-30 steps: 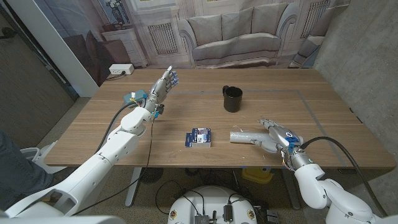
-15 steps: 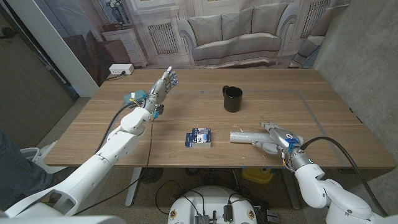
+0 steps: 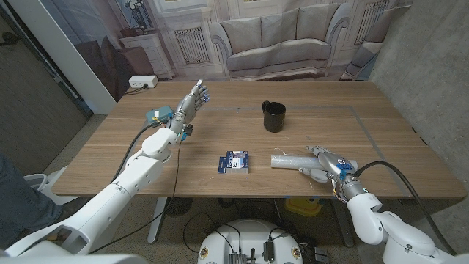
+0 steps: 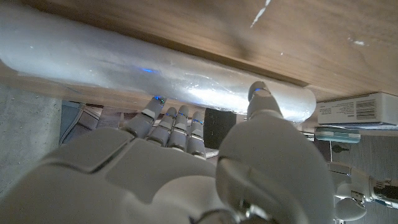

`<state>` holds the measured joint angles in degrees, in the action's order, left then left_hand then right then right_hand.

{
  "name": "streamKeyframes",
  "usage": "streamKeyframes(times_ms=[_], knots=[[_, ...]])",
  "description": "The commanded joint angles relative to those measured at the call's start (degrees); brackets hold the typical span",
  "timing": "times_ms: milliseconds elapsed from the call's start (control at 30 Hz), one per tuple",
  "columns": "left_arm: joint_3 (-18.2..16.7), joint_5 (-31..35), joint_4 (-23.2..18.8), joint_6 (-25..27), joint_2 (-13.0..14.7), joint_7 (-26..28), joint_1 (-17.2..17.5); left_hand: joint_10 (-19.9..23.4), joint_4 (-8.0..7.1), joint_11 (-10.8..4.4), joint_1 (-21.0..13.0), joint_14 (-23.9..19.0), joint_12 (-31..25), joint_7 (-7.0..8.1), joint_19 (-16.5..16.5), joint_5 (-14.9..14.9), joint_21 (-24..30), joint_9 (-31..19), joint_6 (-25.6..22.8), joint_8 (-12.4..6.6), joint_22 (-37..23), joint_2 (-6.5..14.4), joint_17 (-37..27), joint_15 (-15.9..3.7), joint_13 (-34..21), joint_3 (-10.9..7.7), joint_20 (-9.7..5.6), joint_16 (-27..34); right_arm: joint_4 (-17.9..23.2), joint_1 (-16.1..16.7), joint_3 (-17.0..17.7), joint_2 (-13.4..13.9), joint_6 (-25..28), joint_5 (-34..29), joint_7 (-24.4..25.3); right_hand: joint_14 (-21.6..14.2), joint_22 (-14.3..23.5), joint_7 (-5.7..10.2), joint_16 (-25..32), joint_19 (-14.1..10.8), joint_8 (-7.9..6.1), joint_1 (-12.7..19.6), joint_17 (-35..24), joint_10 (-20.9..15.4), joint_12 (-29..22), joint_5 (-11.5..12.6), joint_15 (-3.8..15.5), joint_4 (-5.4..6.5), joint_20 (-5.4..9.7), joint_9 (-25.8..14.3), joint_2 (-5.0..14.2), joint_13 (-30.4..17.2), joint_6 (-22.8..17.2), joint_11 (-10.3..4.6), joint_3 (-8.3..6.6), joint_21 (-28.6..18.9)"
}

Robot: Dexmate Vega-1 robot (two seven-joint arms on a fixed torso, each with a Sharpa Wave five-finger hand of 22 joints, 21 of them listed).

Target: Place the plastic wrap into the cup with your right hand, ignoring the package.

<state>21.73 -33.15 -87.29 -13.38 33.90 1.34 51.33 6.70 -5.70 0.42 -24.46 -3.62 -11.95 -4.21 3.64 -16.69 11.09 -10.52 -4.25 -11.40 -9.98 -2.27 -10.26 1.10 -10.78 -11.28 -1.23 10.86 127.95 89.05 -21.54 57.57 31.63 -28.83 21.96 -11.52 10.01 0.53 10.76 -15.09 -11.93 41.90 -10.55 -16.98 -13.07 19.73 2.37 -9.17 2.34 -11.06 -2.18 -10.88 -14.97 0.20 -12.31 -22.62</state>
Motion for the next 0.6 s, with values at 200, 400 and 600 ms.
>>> streamKeyframes(times_ms=[200,400,600], knots=[[0.3,0.02,0.09,0.85,-0.03,0.24,-0.21,0.4,0.0,0.13,-0.44,-0.45,0.22,-0.05,-0.18,0.16,0.23,-0.23,-0.5,0.04,-0.24,0.21,-0.25,0.02,-0.27,0.29,0.3,-0.04,-1.6,-2.15,-2.53,0.09,0.83,2.33,1.64,-0.52,0.14,0.19,0.32,-0.82,-0.22,1.0,-0.08,-0.5,-0.09,-0.06,0.85,0.07,2.49,-0.29,0.63,-0.16,-1.02,0.03,-0.93,0.23],[0.29,0.04,-0.01,1.23,0.04,0.54,-0.14,0.42,-0.01,0.06,-0.45,-0.47,0.21,-0.07,-0.19,0.17,0.24,-0.24,-0.52,0.04,-0.24,0.23,-0.25,0.06,-0.27,0.34,0.31,-0.03,-2.19,-3.24,-3.53,0.21,1.22,2.85,1.54,-0.72,0.15,0.2,0.37,-1.05,-0.27,1.65,-0.09,-0.84,-0.2,-0.15,1.02,0.07,2.48,-0.29,1.1,-0.16,-1.28,-0.3,-1.3,0.37],[0.24,-0.18,0.28,1.01,-0.18,0.54,-0.03,0.44,-0.01,0.12,-0.47,-0.4,0.21,-0.09,-0.2,0.18,0.24,-0.24,-0.51,0.05,-0.24,0.26,-0.25,0.08,-0.27,0.41,0.34,-0.06,-2.48,-4.53,-5.07,0.36,2.92,1.77,1.56,-1.56,0.17,0.51,0.48,-1.95,-0.62,5.11,-0.01,-1.94,-0.52,-0.38,1.69,-0.53,2.96,-0.31,2.85,-0.14,-2.74,-0.78,-3.0,0.72]])
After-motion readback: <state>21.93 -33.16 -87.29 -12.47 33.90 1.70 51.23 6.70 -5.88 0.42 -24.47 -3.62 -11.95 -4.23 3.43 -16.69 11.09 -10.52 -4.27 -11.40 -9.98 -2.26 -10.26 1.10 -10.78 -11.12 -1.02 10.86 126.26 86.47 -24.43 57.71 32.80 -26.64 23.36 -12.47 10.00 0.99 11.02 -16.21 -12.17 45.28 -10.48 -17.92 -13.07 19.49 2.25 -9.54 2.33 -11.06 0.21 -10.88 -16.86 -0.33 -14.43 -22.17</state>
